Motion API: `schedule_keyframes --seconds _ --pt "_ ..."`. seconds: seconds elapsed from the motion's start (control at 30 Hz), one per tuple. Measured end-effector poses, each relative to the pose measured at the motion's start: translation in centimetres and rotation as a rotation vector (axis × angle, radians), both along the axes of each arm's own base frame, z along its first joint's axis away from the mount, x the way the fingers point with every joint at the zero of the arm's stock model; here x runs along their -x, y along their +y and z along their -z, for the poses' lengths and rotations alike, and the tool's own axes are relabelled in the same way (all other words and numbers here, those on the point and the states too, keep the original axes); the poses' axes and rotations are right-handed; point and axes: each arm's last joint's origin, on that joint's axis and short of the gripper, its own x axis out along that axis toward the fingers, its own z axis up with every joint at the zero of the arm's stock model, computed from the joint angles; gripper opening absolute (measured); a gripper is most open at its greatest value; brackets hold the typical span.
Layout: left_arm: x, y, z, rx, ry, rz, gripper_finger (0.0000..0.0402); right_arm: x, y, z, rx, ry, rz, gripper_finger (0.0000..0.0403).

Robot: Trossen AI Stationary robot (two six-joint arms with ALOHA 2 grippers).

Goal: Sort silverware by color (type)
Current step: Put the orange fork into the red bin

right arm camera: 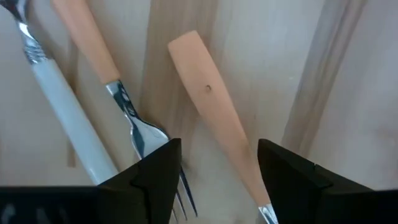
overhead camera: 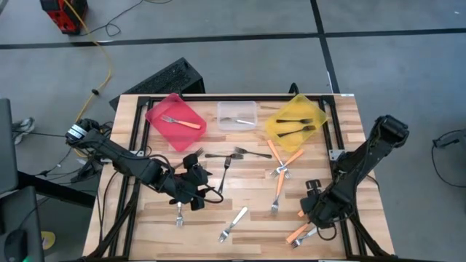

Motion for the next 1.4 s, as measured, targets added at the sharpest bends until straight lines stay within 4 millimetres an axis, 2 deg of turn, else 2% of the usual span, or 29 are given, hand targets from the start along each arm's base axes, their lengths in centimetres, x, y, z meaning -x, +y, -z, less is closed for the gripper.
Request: schedule_keyframes --seconds 0.27,0.43,0.8,0.9,1.13,1.4 --pt "0.0 0.0 0.0 -0.014 -0.006 -0.012 0.0219 -0.5 -0.1 0.5 0.048 -0.025 -0.033 0.0246" --pt "0.1 0.1 0.1 -0.026 0.011 -0.014 0.0219 -0.8 -0.2 0.6 0.058 -0.036 -0.079 0.0233" --pt "0.2 0.2 0.2 -0.026 0.024 -0.013 0.0219 -1.1 0.4 2.6 0.091 0.028 -0.106 0.022" --pt "0.2 0.2 0.2 -0.026 0.024 -0.014 0.0219 -1.1 0.4 2.6 0.085 0.026 -0.104 0.0197" --pt "0.2 0.2 0.2 -0.029 0.022 -0.017 0.0219 -1.1 0.5 2.5 0.077 0.016 -0.125 0.0108" --pt "0.1 0.1 0.1 -0.056 0.014 0.009 0.0219 -2.1 0.2 2.1 0.092 -0.03 -0.078 0.0101"
